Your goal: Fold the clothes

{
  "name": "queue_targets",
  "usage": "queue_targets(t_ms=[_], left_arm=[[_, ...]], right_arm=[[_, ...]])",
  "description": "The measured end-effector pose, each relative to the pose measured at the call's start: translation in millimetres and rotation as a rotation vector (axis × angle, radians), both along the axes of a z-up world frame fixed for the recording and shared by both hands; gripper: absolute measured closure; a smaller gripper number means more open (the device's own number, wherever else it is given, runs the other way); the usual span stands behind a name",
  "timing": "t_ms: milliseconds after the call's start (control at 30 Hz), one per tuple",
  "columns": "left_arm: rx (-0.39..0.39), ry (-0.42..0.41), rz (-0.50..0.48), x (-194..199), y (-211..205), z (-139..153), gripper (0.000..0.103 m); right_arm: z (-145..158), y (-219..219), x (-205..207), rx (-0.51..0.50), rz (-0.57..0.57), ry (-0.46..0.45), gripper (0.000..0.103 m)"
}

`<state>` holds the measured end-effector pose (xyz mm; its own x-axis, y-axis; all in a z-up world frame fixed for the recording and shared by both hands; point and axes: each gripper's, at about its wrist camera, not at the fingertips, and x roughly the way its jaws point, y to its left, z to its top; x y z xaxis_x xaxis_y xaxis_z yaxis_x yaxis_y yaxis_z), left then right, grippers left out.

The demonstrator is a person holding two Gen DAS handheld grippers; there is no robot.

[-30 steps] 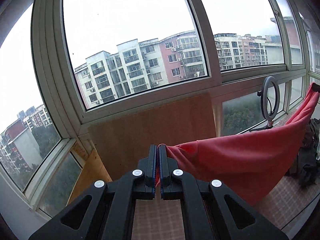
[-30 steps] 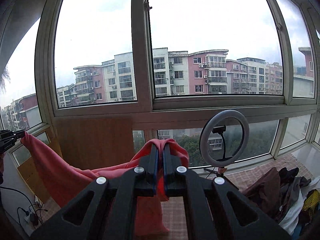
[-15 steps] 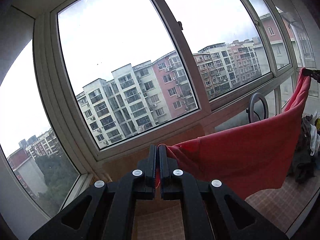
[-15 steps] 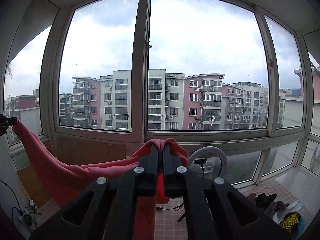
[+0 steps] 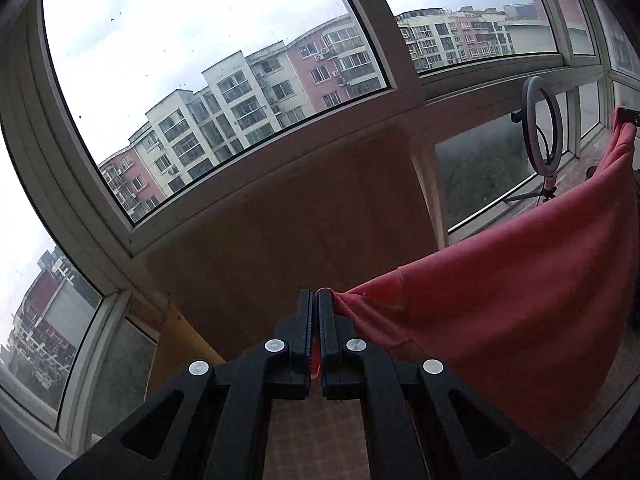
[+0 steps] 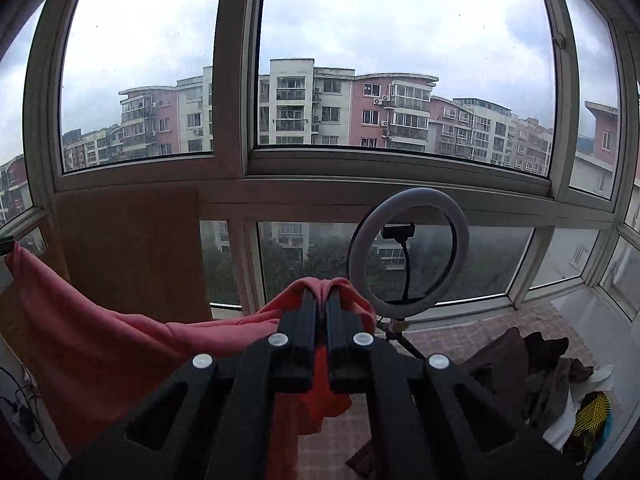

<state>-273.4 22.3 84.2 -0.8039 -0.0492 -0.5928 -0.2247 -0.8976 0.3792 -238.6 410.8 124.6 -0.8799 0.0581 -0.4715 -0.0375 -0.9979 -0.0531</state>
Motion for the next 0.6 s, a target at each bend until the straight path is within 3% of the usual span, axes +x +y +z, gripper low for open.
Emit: queue_targets(t_ms=[233, 333, 433, 500, 600], left_arm=[[0.016, -0.293, 0.075, -102, 9, -164, 0.101], [-0.004, -0.398, 0.09, -117, 12, -210, 0.1], [-0.04, -0.412, 0.087, -103, 4, -221, 0.096], [-0.04, -0.413, 0.067, -86, -7, -218, 0.096], [0.003, -0.422, 0.018, -38, -29, -201, 0.096]], right_arm=[[-158, -7, -125, 0.036, 0.018, -0.341, 0.099], [-209, -11, -153, 0.008, 0.066, -0.51, 0.095], [-218, -6, -138, -0.02, 0.118, -0.529, 0.091], [-212, 2, -117, -0.046, 0.172, -0.52, 0.068], [-206, 12, -66, -0.033, 0.253, -0.51, 0.061]])
